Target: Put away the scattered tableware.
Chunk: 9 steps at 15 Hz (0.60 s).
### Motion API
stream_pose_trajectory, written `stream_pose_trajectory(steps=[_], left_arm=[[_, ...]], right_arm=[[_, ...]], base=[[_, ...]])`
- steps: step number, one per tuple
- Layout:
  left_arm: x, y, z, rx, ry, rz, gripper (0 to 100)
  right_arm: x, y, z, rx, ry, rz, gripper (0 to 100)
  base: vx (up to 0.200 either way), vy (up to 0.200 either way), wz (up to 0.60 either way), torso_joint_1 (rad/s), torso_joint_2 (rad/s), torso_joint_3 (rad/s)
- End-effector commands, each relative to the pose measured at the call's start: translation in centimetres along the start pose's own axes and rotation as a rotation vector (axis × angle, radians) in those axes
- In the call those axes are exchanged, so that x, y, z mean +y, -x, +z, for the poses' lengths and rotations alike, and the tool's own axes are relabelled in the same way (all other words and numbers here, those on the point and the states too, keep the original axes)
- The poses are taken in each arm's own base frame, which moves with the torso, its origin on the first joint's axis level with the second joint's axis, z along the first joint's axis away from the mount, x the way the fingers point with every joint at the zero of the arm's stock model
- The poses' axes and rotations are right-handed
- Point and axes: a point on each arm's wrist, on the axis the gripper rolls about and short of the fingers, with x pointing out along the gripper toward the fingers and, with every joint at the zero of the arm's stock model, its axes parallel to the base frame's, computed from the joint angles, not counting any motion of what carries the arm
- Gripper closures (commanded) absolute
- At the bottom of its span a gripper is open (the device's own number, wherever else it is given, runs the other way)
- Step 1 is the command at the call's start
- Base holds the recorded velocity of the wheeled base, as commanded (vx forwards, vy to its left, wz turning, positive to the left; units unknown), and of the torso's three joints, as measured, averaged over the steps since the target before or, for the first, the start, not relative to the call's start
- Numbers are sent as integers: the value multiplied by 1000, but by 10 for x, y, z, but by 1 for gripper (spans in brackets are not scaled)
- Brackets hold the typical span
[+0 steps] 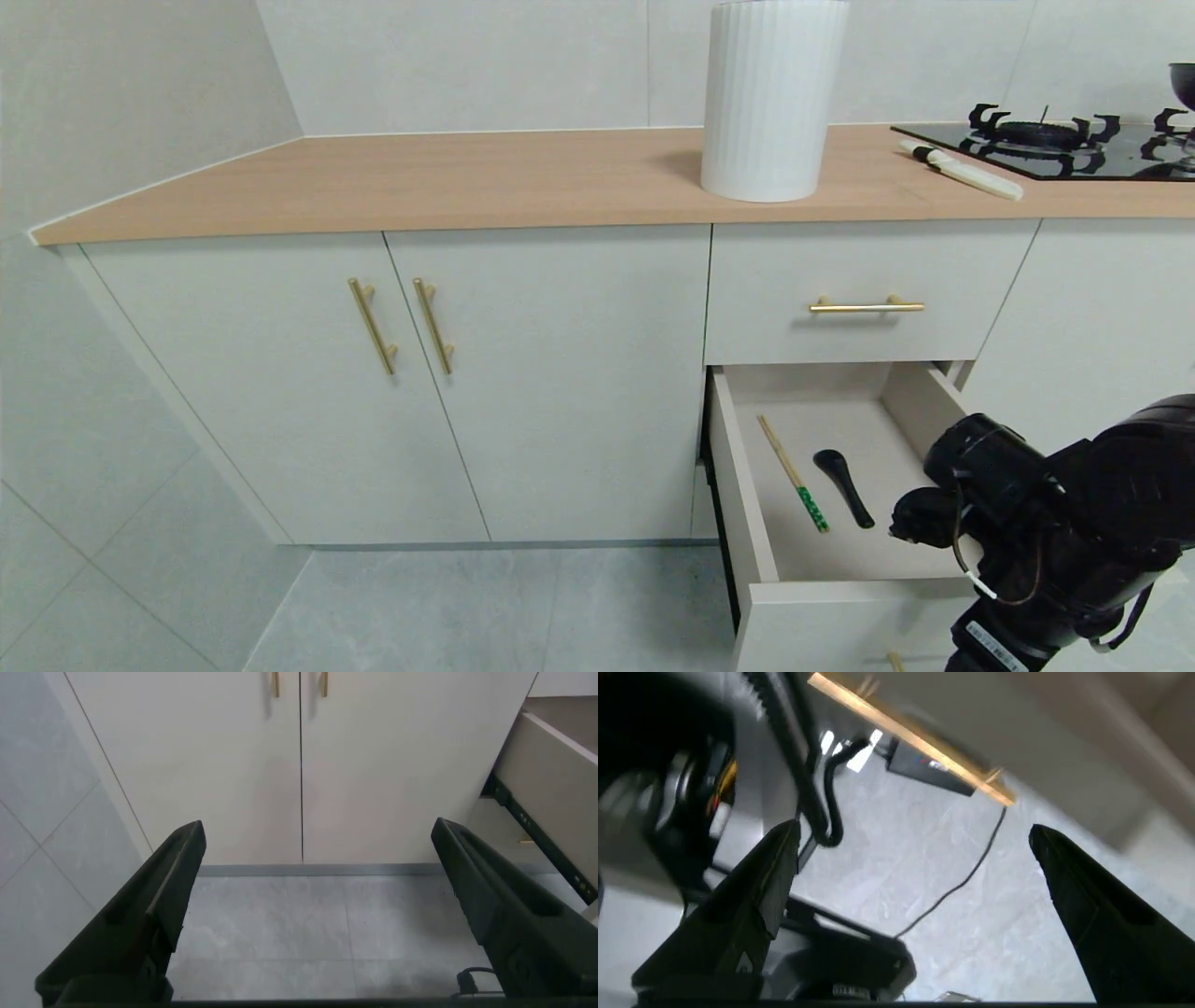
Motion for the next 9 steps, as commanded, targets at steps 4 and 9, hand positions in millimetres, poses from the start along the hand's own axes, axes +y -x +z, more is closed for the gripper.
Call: stream_pose_trajectory(steps=[4,9], left_arm=[[0,0,0,0,1,0,0],[0,0,0,0,1,0,0]], right_arm=[[-3,-8,21,-60,-102,-19,0],[-14,-20,42,-211,-237,-46,0]], base=[[0,0,0,0,0,0],[0,0,0,0,0,0]])
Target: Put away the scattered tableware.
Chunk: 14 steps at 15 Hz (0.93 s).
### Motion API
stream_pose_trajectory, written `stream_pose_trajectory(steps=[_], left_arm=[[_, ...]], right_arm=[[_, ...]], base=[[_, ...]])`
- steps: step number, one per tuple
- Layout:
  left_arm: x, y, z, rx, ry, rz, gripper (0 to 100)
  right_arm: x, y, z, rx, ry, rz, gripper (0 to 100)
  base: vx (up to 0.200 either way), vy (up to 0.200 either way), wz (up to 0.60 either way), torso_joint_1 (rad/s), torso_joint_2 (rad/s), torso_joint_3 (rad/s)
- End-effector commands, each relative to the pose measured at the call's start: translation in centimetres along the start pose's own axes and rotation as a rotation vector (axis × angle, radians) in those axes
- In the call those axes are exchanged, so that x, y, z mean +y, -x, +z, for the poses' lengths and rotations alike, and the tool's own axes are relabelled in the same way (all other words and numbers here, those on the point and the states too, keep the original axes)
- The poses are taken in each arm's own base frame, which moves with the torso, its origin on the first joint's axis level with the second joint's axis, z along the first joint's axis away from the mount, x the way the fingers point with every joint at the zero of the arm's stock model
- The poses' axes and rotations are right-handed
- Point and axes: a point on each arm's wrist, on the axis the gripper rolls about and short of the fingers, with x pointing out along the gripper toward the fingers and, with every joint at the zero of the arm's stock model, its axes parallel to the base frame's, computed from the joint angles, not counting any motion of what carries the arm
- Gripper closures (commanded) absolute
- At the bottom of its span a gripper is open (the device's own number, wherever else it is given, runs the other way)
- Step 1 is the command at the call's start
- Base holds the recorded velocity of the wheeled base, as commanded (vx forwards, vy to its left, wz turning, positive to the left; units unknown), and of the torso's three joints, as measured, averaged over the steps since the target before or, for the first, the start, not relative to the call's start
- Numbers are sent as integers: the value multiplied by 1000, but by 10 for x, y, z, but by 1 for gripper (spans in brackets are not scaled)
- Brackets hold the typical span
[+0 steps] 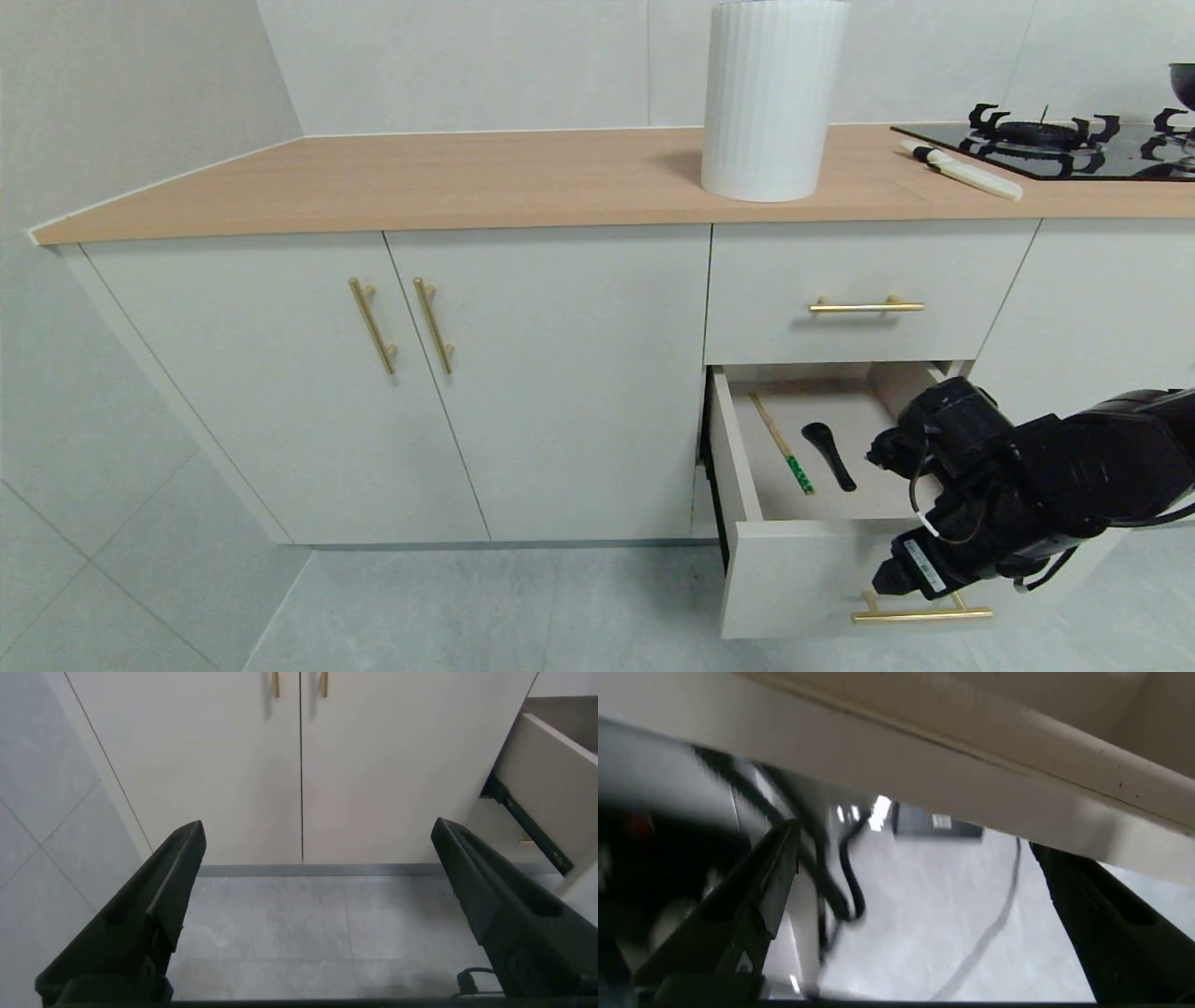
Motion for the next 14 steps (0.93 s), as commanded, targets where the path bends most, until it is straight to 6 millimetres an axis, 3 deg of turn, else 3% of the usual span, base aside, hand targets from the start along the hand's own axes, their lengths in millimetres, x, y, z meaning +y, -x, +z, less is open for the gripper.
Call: stream_pose_trajectory(steps=[1,8,14], left_arm=[[0,0,0,0,0,0,0],[0,0,0,0,0,0,0],[0,0,0,0,0,0,0]], right_arm=[[-1,-11,3,-10,-34,-3,0],[-14,-50,20,-161,-149,-62,0],[-20,-71,31,-259,-240,-83,0]], base=[[0,0,0,0,0,0],[0,0,0,0,0,0],[0,0,0,0,0,0]])
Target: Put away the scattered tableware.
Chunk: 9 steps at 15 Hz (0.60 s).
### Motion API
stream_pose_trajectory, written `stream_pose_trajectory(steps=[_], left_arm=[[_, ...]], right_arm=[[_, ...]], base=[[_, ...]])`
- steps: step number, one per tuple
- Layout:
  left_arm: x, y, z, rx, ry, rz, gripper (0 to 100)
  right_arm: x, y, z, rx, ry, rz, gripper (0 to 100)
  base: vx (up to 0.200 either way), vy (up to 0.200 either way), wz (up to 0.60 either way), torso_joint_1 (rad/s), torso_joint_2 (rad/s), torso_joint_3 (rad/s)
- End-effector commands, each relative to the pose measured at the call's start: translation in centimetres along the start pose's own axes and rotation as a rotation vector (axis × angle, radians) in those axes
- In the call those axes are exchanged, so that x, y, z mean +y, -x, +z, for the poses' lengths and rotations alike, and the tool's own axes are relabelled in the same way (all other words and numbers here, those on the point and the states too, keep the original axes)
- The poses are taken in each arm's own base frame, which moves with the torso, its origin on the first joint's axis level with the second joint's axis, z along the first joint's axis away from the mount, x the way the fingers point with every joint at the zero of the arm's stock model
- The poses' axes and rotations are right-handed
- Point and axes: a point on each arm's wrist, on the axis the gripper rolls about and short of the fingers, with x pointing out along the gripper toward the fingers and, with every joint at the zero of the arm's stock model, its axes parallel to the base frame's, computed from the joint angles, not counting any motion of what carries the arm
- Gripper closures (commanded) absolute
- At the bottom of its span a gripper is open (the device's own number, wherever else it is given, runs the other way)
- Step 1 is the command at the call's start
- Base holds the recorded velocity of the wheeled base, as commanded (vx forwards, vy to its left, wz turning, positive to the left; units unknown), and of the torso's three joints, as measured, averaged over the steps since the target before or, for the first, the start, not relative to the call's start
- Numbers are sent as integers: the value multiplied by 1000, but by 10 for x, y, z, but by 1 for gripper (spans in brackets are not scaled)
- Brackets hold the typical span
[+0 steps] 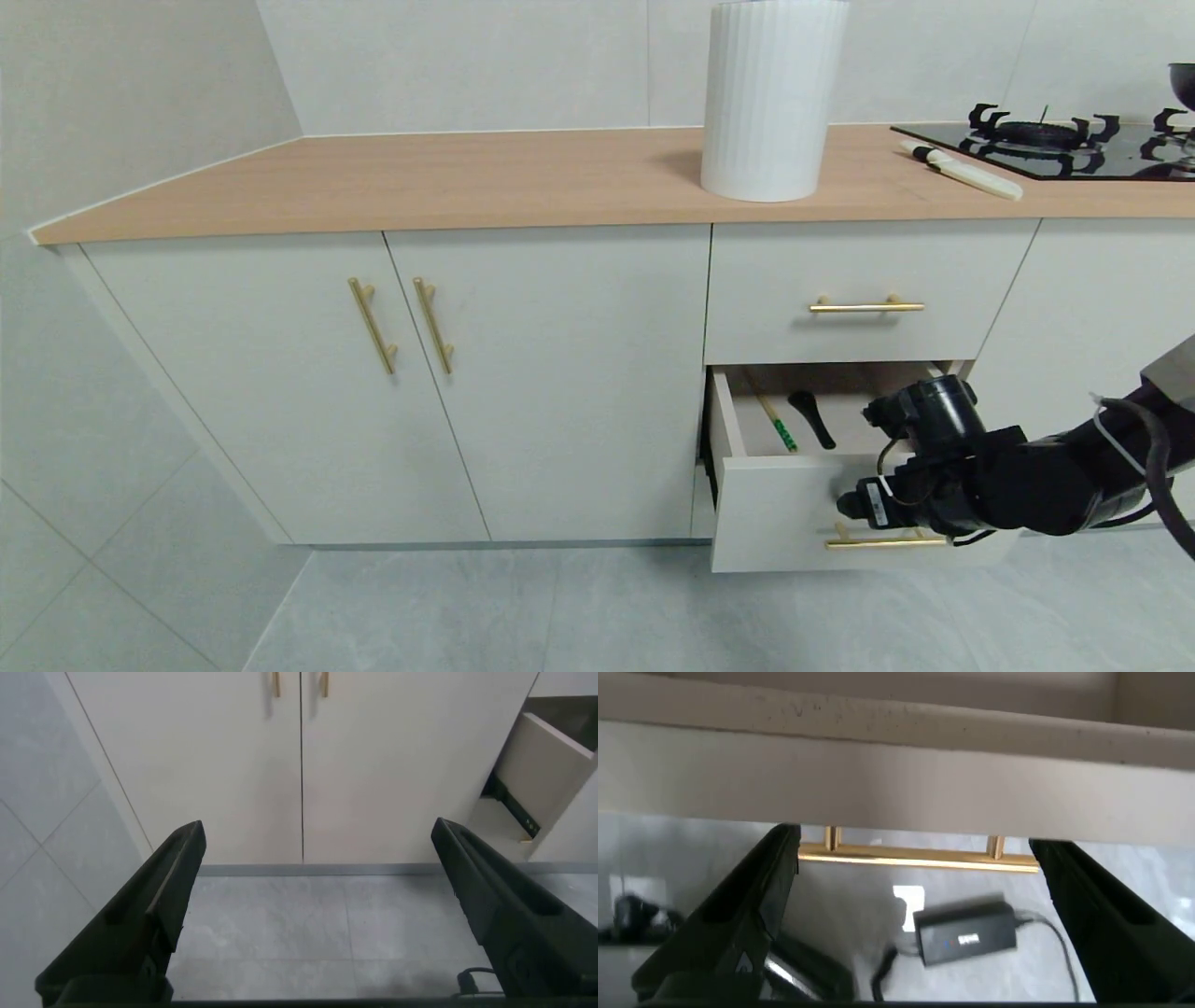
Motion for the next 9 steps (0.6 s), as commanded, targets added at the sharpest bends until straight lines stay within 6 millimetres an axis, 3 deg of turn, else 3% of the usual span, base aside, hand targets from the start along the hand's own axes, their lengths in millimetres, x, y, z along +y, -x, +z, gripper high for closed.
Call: stream_pose_trajectory(steps=[1,9], left_arm=[[0,0,0,0,0,0,0],[0,0,0,0,0,0,0]], right_arm=[[0,-16,-5,3,-7,-20,0],[-2,-57,6,-245,-151,-68,0]], base=[[0,0,0,0,0,0],[0,0,0,0,0,0]])
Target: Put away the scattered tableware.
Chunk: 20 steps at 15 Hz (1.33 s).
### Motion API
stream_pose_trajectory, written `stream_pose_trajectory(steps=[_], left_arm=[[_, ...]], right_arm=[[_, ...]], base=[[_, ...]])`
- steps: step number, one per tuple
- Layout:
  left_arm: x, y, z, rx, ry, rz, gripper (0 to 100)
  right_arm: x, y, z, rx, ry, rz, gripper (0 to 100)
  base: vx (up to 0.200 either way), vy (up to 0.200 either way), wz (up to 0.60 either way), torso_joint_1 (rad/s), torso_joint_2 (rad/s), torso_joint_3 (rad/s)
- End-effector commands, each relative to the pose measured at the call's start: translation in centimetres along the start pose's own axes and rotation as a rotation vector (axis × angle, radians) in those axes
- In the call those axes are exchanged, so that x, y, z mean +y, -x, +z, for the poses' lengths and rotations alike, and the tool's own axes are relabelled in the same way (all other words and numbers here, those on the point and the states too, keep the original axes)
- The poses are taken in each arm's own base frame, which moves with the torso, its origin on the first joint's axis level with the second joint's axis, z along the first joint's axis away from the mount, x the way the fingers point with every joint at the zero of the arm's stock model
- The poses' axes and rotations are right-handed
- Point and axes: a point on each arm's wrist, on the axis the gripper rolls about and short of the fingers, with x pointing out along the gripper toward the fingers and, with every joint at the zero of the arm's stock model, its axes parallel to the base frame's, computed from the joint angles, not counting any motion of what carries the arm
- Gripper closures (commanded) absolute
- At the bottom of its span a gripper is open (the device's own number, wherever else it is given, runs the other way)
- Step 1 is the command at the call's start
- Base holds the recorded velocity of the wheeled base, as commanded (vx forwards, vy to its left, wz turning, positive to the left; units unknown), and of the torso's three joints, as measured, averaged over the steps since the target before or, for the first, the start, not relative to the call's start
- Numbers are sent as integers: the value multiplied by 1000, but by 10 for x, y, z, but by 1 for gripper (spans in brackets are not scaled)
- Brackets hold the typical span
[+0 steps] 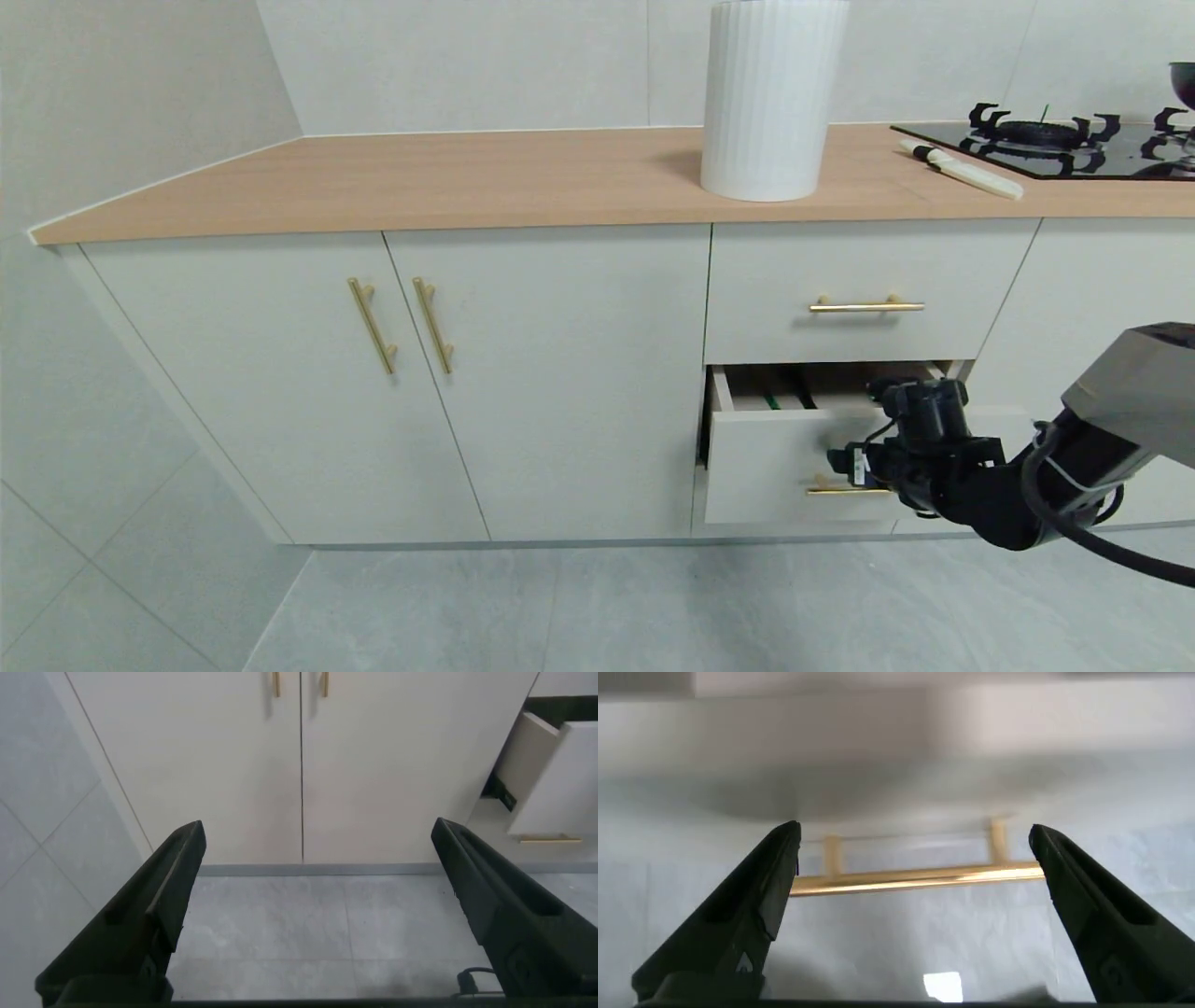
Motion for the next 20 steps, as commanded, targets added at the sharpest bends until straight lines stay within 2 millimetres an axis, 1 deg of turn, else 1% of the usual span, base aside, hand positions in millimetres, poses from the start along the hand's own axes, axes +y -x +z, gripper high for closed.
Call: stream_pose_trajectory(steps=[1,4,6,8,10,19,20], left_arm=[[0,0,0,0,1,1,0],[0,0,0,0,1,1,0],[0,0,0,0,1,1,0],[0,0,0,-1,1,1,0],[0,0,0,0,1,1,0],[0,0,0,0,1,1,0],[0,0,0,-1,1,1,0]], right_arm=[[1,-16,-12,-5,-3,-16,0],[1,-39,-13,-118,-43,-63,0],[2,-49,-12,-165,-63,-71,0],[3,-53,-9,-203,-79,-69,0],[3,-63,-5,-264,-107,-98,0],[5,-86,2,-369,-161,-168,0],[3,-91,6,-392,-177,-193,0]], base=[[0,0,0,0,0,0],[0,0,0,0,0,0],[0,0,0,0,0,0],[0,0,0,0,0,0],[0,0,0,0,0,0],[0,0,0,0,0,0],[0,0,0,0,0,0]])
